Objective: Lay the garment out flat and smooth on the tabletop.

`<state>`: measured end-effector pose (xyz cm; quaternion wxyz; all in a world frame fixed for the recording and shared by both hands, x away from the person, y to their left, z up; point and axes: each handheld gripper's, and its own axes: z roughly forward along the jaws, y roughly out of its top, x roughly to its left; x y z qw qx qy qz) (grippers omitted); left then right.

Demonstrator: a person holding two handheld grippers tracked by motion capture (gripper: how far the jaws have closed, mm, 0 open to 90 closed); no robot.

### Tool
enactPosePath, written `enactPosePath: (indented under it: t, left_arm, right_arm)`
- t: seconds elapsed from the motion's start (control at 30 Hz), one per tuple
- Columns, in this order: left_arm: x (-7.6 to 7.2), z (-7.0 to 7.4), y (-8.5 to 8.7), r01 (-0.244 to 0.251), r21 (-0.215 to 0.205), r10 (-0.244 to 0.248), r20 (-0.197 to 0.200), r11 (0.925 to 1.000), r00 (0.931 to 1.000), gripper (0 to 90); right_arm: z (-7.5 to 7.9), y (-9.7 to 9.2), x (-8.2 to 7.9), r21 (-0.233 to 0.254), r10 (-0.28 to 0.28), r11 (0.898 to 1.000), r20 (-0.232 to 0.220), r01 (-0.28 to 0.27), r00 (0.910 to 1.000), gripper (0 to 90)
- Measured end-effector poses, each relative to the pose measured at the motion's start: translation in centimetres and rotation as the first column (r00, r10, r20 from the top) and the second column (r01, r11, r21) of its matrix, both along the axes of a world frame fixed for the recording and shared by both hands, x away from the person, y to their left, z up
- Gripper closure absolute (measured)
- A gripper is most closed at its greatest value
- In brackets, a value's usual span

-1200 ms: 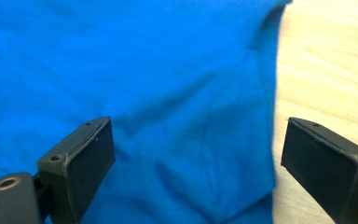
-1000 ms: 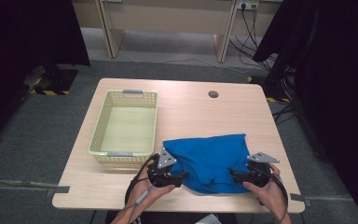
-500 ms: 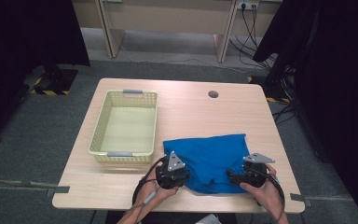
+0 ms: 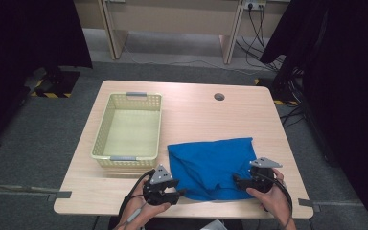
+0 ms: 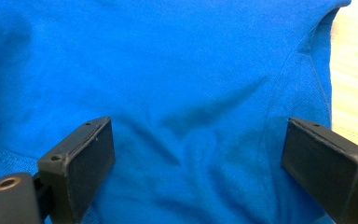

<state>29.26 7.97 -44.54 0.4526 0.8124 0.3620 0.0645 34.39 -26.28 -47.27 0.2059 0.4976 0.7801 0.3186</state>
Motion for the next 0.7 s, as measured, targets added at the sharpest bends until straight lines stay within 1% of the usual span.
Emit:
enactPosePath:
  t: [0.07, 0.13, 0.27, 0.37, 0.43, 0.53, 0.6, 0.67, 0.7]
  left_arm:
    - [0.1, 0.2, -0.2, -0.003, -0.015, 0.003, -0.001, 0.9999, 1.0000, 50.7]
    - [0.3, 0.2, -0.5, -0.007, -0.012, 0.007, 0.000, 0.9999, 1.0000, 49.5]
    - [0.9, -0.6, -1.0, -0.014, 0.023, 0.014, -0.003, 0.9996, 0.9999, 47.2]
    - [1.3, -1.3, -1.2, -0.029, 0.052, 0.030, -0.003, 0.9982, 0.9996, 45.5]
    - [1.7, -1.6, -1.2, -0.039, 0.061, 0.040, -0.007, 0.9973, 0.9992, 44.0]
    - [2.4, -2.2, -1.3, -0.060, 0.081, 0.060, -0.009, 0.9949, 0.9981, 42.2]
    - [2.7, -2.7, -1.4, -0.067, 0.106, 0.067, -0.001, 0.9921, 0.9978, 40.1]
    - [3.1, -3.0, -1.5, -0.076, 0.113, 0.075, 0.008, 0.9907, 0.9971, 37.0]
    - [3.2, -3.1, -1.7, -0.079, 0.109, 0.078, 0.008, 0.9909, 0.9969, 36.3]
  right_arm:
    - [0.0, 0.0, 0.0, 0.001, -0.001, 1.000, 0.000, 0.001, 1.0000, 9.7]
    - [0.0, -0.1, 0.0, 0.001, 0.000, 1.000, -0.002, 0.000, 1.0000, 9.7]
    - [0.0, -0.1, 0.0, 0.005, -0.006, 1.000, -0.002, 0.006, 1.0000, 9.7]
    - [0.0, -0.1, 0.0, 0.006, -0.004, 1.000, -0.002, 0.004, 1.0000, 9.7]
    - [0.0, -0.1, 0.0, 0.007, -0.005, 1.000, -0.002, 0.005, 1.0000, 9.7]
    - [0.0, -0.1, 0.0, 0.005, 0.000, 1.000, -0.001, 0.000, 1.0000, 9.7]
    - [0.1, 0.0, 0.0, 0.006, 0.002, 1.000, -0.001, -0.002, 1.0000, 9.7]
    - [0.1, 0.0, -0.1, 0.007, 0.004, 1.000, 0.000, -0.004, 1.0000, 9.7]
    - [0.1, 0.1, -0.1, 0.009, 0.006, 1.000, 0.000, -0.006, 1.0000, 9.7]
